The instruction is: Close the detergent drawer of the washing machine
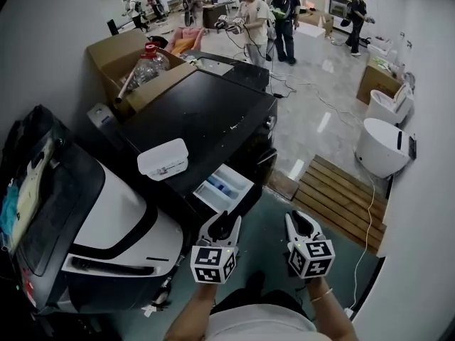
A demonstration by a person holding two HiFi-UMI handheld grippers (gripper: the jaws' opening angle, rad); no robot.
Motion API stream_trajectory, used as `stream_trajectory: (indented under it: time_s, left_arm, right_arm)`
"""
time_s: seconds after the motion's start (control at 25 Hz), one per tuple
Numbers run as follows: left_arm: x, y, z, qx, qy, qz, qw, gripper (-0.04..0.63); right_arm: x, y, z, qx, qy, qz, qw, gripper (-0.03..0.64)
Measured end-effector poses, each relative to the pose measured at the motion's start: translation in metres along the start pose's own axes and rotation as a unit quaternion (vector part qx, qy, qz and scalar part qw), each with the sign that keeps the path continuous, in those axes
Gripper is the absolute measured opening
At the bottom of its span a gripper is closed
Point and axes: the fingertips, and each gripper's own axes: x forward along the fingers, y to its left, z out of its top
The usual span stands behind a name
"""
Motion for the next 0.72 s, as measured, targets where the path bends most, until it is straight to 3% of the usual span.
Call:
stream_trajectory:
  time_s: [0.4,0.72]
  left_arm:
    - [-0.006,0.047,-0.003,-0.019,-0.008,0.084,0.9963,0.132]
    - [-0.02,0.061,-0.012,-0.058,-0.022,0.191,0.9797,0.143]
  right_arm:
    - [0.062,0.021,0.007,-0.027,0.029,0.08,0.996,0.055]
    - [0.1,0.025,0.01,-0.064,0.064,0.168,0.982,0.055]
